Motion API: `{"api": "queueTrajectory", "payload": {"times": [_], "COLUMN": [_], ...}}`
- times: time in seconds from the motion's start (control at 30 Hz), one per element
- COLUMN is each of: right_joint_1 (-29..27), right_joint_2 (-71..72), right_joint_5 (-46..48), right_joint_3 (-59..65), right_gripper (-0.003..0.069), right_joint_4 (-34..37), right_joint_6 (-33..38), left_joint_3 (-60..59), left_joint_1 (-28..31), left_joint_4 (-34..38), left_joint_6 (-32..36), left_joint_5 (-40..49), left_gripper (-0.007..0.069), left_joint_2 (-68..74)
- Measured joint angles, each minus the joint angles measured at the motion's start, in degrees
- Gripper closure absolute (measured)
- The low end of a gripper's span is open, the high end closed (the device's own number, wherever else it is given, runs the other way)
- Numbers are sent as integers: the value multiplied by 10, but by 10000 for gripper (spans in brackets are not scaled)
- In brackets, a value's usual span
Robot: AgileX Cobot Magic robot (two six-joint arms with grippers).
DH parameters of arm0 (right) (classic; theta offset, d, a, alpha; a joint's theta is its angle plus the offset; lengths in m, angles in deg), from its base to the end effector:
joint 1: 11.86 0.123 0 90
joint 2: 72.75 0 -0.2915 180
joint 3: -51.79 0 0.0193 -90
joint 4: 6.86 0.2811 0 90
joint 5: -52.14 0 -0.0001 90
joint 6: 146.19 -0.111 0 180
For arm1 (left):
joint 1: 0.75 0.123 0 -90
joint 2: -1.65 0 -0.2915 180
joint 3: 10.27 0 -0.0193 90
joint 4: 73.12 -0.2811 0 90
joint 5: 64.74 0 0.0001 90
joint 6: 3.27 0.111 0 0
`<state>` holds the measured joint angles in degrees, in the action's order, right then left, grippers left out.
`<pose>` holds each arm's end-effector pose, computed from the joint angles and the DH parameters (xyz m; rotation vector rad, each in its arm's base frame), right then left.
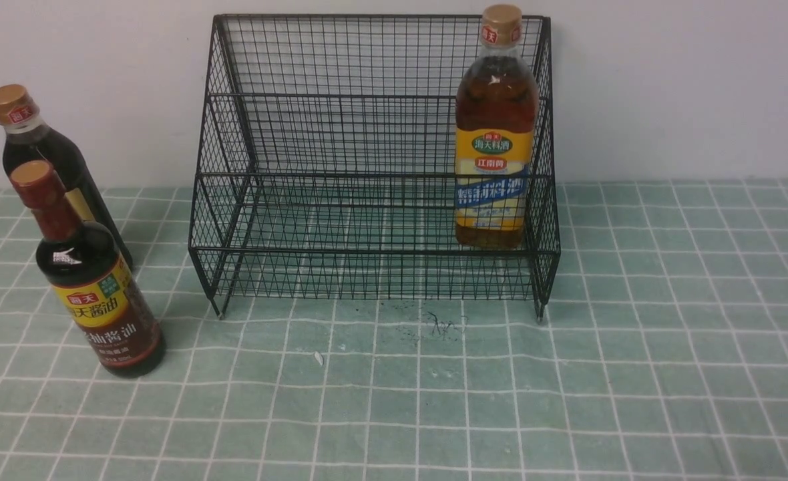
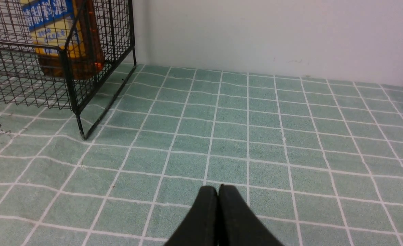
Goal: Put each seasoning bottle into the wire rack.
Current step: Use the left arm to grab the condiment bottle closest to it
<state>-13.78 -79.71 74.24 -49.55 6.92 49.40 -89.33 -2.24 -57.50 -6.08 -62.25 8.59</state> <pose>0.0953 0.0068 0.1664 -0.0760 1.8673 0.0272 0.1006 -0.0039 0.2001 -0.2188 1.5342 -0.2844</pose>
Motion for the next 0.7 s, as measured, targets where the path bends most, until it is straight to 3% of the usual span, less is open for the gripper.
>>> {"api": "queueTrajectory", "payload": {"times": [0.23, 0.4, 0.53, 0.57, 0.7], "right_joint_1": [0, 0, 0, 0, 0], "right_joint_2": [0, 0, 0, 0, 0], "right_joint_5": [0, 0, 0, 0, 0], "right_joint_3": [0, 0, 0, 0, 0], "right_gripper": [673, 673, 673, 673, 673], "right_joint_4": [0, 0, 0, 0, 0], "right_joint_6": [0, 0, 0, -1, -1], "left_joint_3": [0, 5, 28, 43, 84], "left_joint_1": [0, 0, 0, 0, 0], "left_joint_4": [2, -2, -44, -73, -121], "left_joint_6": [-1, 7, 24, 28, 28], "left_joint_5": [-138, -145, -151, -168, -220], "left_gripper": [626, 545, 396, 309, 153], "left_joint_2": [0, 27, 97, 141, 246]}}
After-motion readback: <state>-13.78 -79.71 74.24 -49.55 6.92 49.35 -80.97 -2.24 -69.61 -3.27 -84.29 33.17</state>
